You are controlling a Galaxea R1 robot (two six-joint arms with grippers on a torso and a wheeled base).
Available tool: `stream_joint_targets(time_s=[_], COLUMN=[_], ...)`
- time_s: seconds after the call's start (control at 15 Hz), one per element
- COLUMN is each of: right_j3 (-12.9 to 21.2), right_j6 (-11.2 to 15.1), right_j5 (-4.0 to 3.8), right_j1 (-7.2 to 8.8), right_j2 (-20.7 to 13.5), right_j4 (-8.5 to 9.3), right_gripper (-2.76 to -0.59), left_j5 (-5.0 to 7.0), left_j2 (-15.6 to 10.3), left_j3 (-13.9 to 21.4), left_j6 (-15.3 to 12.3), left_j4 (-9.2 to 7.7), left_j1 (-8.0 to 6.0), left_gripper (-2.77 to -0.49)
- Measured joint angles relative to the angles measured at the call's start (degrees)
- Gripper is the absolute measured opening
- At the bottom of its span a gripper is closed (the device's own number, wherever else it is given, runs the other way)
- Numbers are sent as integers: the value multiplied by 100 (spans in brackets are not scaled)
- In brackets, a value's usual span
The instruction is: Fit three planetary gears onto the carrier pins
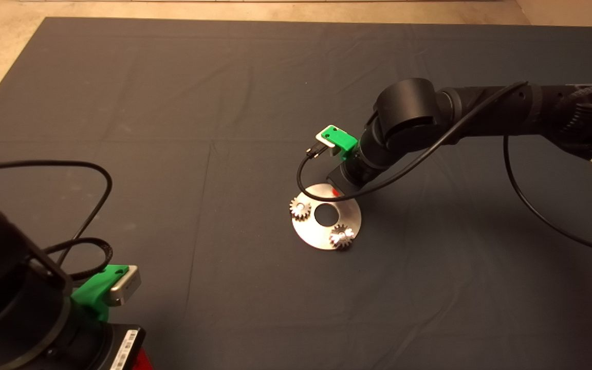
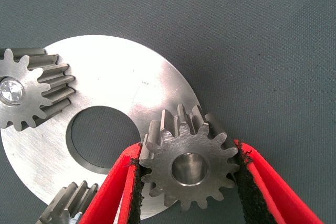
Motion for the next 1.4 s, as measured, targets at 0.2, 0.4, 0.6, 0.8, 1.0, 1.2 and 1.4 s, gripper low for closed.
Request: stream_joint_targets(time_s=[0.2,0.4,0.6,0.8,1.0,1.2,1.4], right_j3=[0,0,0,-1,-1,-1,0], right_j6=[-16,-16,-16,-16,-17,-16,-16], right_j5=[-2,-2,-2,13,9,13,14], right_j1=[-1,0,2,4,6,4,4], right_j2=[-2,-2,-6,-50,-50,-55,-54], right_j4=[0,0,0,0,1,0,0], right_gripper=[-229,-229,-229,-229,-229,-229,-229], left_j5=[0,0,0,0,0,0,0], left_j2=[1,1,6,20,20,20,20], left_j3=[0,0,0,0,0,0,0], left_j6=[0,0,0,0,0,0,0], left_j4=[0,0,0,0,0,0,0], left_j1=[0,0,0,0,0,0,0], left_gripper=[-137,-137,-137,-137,-137,-137,-137])
